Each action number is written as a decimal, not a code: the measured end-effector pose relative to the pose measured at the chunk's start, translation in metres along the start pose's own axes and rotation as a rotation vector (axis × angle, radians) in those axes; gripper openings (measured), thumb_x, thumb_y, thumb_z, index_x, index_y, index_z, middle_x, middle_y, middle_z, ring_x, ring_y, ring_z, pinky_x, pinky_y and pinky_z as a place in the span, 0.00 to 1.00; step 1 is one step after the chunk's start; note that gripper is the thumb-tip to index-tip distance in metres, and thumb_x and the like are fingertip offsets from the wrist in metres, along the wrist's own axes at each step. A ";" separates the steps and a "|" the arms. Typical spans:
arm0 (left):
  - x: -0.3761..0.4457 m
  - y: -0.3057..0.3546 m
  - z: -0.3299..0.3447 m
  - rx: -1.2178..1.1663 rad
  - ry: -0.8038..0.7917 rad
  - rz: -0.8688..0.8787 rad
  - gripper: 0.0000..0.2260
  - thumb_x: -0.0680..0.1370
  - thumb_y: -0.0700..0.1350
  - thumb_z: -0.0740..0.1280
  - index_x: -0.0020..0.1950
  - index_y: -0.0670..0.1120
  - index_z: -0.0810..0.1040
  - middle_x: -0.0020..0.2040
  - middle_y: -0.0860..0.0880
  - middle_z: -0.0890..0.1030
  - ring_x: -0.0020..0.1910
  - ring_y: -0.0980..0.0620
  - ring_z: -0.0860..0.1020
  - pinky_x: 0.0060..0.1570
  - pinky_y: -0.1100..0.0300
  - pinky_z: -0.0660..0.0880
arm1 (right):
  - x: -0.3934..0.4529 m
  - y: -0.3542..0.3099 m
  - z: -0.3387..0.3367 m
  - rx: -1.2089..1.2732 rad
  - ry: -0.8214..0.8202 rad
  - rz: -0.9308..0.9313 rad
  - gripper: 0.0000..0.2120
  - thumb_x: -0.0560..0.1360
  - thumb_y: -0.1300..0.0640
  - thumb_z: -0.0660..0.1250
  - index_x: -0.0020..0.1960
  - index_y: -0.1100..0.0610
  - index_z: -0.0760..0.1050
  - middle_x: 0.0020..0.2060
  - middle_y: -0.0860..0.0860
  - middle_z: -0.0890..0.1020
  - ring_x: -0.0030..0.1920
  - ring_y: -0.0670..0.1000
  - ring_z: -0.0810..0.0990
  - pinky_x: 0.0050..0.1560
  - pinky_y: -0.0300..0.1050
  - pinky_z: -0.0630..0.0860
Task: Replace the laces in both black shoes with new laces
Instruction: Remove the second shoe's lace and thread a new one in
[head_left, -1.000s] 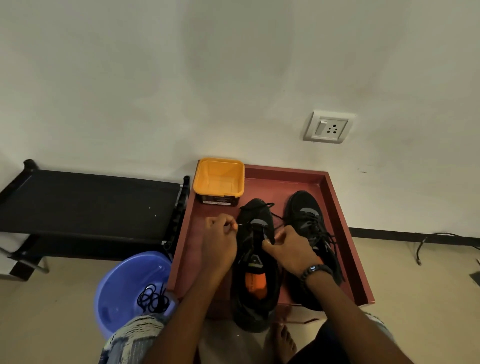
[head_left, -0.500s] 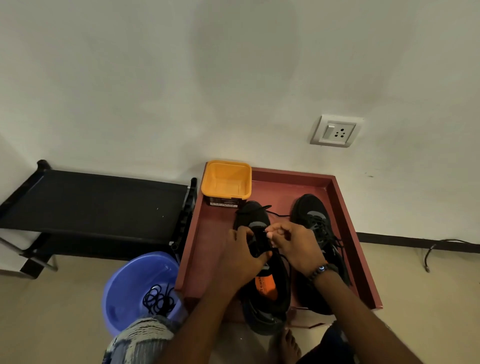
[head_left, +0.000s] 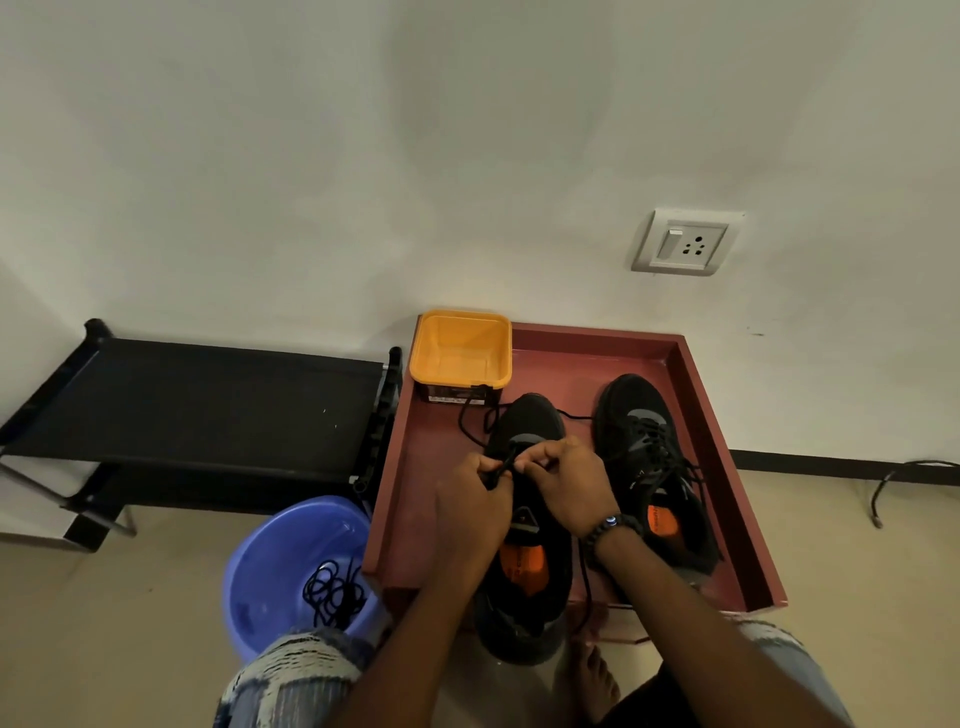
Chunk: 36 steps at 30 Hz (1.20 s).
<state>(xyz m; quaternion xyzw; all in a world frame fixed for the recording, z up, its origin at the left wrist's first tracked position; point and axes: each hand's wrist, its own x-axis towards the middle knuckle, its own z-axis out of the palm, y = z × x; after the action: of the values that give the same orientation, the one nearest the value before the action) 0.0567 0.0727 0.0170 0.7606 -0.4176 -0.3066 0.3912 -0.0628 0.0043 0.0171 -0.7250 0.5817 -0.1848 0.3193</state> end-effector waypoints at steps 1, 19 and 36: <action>0.000 0.000 0.000 -0.009 0.000 -0.010 0.04 0.80 0.46 0.68 0.53 0.49 0.79 0.42 0.58 0.77 0.38 0.65 0.74 0.33 0.76 0.70 | 0.000 0.001 0.004 0.018 0.005 0.004 0.03 0.76 0.54 0.72 0.45 0.50 0.84 0.41 0.43 0.79 0.45 0.43 0.77 0.52 0.42 0.76; 0.007 -0.009 -0.007 -0.228 -0.182 -0.100 0.11 0.83 0.47 0.60 0.56 0.52 0.82 0.50 0.54 0.84 0.51 0.57 0.81 0.55 0.50 0.80 | -0.006 0.010 0.012 0.169 0.065 0.077 0.02 0.75 0.55 0.73 0.44 0.51 0.84 0.46 0.50 0.79 0.46 0.46 0.78 0.42 0.30 0.69; 0.008 0.001 -0.007 -0.687 0.076 -0.219 0.04 0.85 0.42 0.57 0.55 0.46 0.72 0.51 0.47 0.82 0.49 0.52 0.83 0.44 0.61 0.81 | -0.020 0.022 -0.005 0.106 -0.021 -0.029 0.22 0.72 0.59 0.75 0.61 0.48 0.68 0.52 0.47 0.67 0.47 0.44 0.73 0.48 0.31 0.72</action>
<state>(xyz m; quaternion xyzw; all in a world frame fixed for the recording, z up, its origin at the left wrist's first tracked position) 0.0656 0.0681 0.0203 0.6357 -0.1914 -0.4409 0.6040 -0.0869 0.0197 0.0080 -0.7172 0.5573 -0.2123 0.3607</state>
